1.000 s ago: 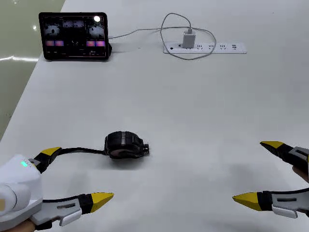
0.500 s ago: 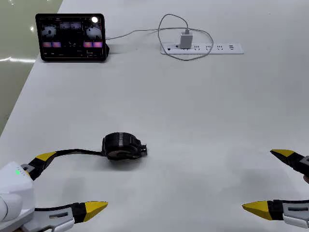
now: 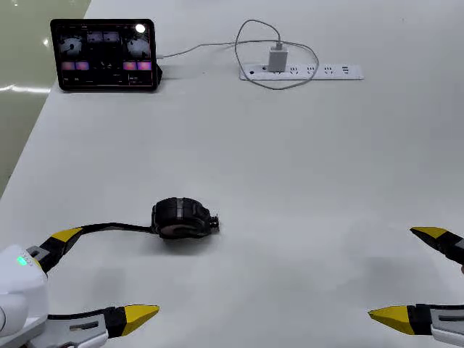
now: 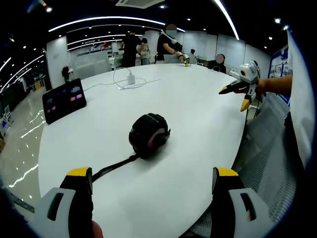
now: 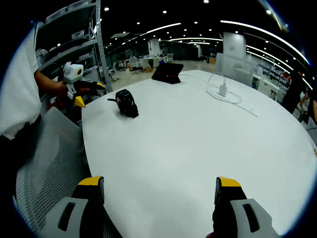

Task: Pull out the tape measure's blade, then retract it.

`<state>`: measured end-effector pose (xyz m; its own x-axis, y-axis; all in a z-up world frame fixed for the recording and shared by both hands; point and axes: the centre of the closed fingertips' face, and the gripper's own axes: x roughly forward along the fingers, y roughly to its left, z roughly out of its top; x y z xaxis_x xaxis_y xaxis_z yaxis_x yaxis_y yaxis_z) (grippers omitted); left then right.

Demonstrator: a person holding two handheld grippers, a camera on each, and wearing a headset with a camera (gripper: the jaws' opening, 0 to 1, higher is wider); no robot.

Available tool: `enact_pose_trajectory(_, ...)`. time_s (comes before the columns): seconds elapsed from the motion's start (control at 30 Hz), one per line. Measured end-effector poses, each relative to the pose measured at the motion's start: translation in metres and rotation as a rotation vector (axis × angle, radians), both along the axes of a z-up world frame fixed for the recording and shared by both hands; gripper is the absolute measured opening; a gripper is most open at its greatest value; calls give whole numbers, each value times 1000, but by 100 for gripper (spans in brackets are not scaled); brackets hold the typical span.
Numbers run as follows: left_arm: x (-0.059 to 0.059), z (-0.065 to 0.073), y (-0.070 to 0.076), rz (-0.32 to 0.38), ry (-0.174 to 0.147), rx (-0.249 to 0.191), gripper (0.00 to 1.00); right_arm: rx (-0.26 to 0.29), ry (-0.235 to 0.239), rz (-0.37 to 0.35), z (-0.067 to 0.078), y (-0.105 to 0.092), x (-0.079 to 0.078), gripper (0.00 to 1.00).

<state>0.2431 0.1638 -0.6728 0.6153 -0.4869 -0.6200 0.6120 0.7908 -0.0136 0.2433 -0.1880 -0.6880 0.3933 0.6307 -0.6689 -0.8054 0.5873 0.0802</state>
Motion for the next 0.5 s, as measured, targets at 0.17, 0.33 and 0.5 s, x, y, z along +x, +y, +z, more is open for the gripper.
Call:
enact_pose_trajectory(0.17,1,2,2,3,-9,2,99,0,0,2,1,0,0,91)
enact_pose_trajectory(0.33,-1,1,3,5,12,4,99,-2,5,5,0,0,0,90)
enact_pose_trajectory(0.5,-3,0,3,14,28,-3,99,-2,9,8,-1,2,-1,89)
